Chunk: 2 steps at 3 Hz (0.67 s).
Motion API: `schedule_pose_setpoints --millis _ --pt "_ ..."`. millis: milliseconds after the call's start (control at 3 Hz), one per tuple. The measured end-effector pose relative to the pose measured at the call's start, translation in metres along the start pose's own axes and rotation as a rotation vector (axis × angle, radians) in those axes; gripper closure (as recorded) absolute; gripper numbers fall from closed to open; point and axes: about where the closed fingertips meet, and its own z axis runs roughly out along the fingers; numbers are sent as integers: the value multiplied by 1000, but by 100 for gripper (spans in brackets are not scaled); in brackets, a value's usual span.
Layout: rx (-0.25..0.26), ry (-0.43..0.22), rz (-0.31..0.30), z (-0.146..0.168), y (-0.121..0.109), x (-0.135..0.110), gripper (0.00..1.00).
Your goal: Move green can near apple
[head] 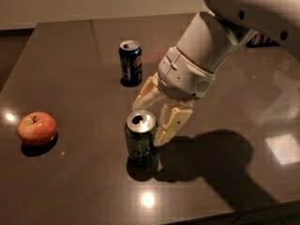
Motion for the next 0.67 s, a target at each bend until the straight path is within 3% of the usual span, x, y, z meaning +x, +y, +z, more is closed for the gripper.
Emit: schedule_pose_setpoints --millis 667 --pt "-31 -15 8 -3 2 -9 88"
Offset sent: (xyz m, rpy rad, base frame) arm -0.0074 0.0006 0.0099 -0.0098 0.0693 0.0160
